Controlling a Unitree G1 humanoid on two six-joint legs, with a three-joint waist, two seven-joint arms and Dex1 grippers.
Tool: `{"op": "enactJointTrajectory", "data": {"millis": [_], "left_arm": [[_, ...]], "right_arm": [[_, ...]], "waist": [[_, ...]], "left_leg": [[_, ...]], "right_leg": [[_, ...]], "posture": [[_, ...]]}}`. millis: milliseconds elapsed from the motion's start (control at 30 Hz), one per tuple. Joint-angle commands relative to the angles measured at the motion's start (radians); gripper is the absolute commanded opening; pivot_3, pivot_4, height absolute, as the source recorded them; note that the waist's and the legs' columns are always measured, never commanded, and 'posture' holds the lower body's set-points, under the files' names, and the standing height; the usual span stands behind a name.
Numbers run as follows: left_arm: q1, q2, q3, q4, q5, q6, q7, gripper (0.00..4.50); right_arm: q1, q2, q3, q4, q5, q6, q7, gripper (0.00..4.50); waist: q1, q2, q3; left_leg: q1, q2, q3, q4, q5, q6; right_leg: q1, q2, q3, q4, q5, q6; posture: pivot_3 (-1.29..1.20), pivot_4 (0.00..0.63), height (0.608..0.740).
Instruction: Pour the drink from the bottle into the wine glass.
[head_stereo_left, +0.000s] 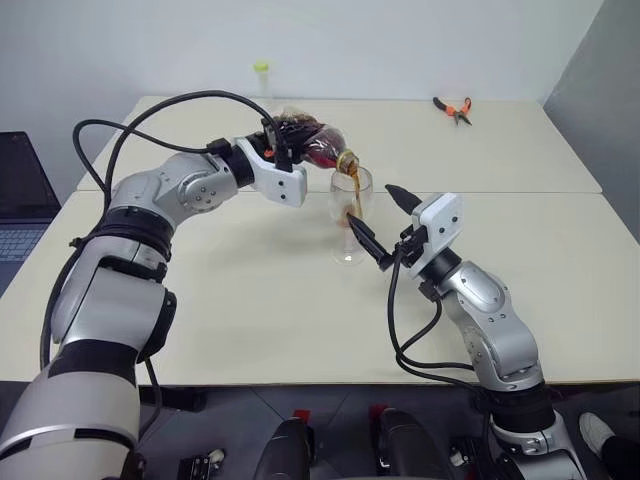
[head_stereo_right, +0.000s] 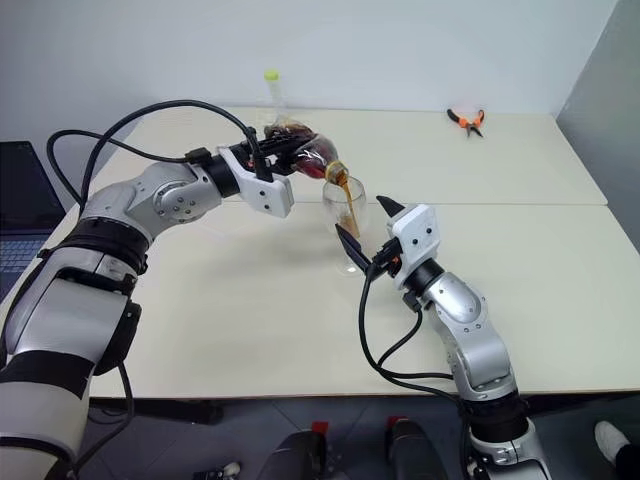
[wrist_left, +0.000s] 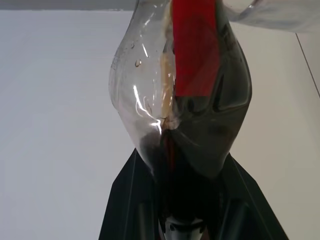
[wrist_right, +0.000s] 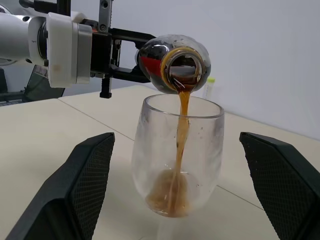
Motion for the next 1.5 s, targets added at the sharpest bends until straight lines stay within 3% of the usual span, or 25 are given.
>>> {"op": "enactJointTrajectory", "data": {"millis": [33, 467, 1500], "left_arm": [[-0.044, 0.023, 0.01, 0.0, -0.008, -0.011, 0.028, 0.71], [-0.055, 0.032, 0.002, 0.023, 0.004, -0.008, 0.044, 0.68], [-0.051, 0.038, -0.013, 0.05, 0.007, 0.03, 0.069, 0.66]], "right_arm": [[-0.015, -0.002, -0.004, -0.037, 0.006, -0.004, 0.005, 4.29], [-0.009, -0.005, -0.003, -0.037, 0.008, -0.004, 0.009, 4.29], [-0.009, -0.001, -0.005, -0.048, 0.011, 0.007, 0.017, 4.29]], "waist": [[0.0, 0.0, 0.0], [-0.001, 0.0, 0.0], [-0.001, 0.0, 0.0]], "left_leg": [[0.0, 0.0, 0.0, 0.0, 0.0, 0.0], [0.002, -0.001, 0.0, 0.007, 0.0, 0.0], [0.0, -0.001, 0.0, 0.014, 0.0, 0.0]], "right_leg": [[0.0, 0.0, 0.0, 0.001, 0.0, 0.0], [-0.001, 0.0, 0.001, 0.011, -0.001, 0.001], [0.0, 0.0, 0.001, 0.012, -0.001, 0.002]], "posture": [[0.0, 0.15, 0.74], [0.0, 0.15, 0.74], [0.0, 0.15, 0.74]]}}
